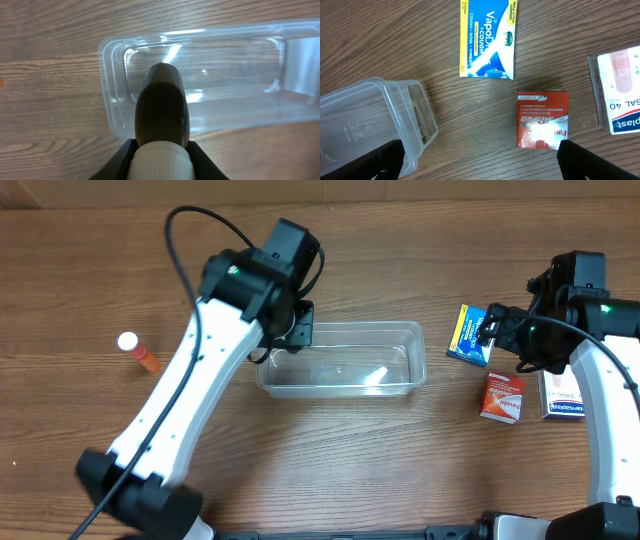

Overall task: Pack container
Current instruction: 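Carry the black bottle into the container's left end and release, then grasp the orange-labelled bottle with the left gripper, then place the orange bottle beside the black bottle in the container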

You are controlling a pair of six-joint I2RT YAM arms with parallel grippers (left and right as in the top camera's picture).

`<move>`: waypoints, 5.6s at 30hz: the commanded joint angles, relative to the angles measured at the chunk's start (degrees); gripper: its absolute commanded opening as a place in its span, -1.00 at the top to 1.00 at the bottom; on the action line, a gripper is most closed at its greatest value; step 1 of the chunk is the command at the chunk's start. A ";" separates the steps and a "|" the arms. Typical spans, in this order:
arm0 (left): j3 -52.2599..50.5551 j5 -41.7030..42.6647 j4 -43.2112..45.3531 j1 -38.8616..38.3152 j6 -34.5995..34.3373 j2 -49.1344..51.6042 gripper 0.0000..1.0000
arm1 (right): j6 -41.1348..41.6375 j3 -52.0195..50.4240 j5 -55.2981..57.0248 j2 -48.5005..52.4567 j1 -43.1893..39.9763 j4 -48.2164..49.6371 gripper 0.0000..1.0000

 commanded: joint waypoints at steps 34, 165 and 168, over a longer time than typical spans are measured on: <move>-0.96 -3.50 4.11 4.24 1.44 19.76 -0.08 | -0.15 1.64 -0.35 -0.09 -0.04 0.31 -1.00; -24.00 2.34 14.19 7.76 0.50 1.11 -0.09 | -0.17 1.64 -0.35 -0.09 -0.04 0.15 -1.00; -23.96 2.36 14.14 7.76 0.50 1.11 -0.29 | -0.17 1.64 -0.35 -0.07 -0.04 0.15 -1.00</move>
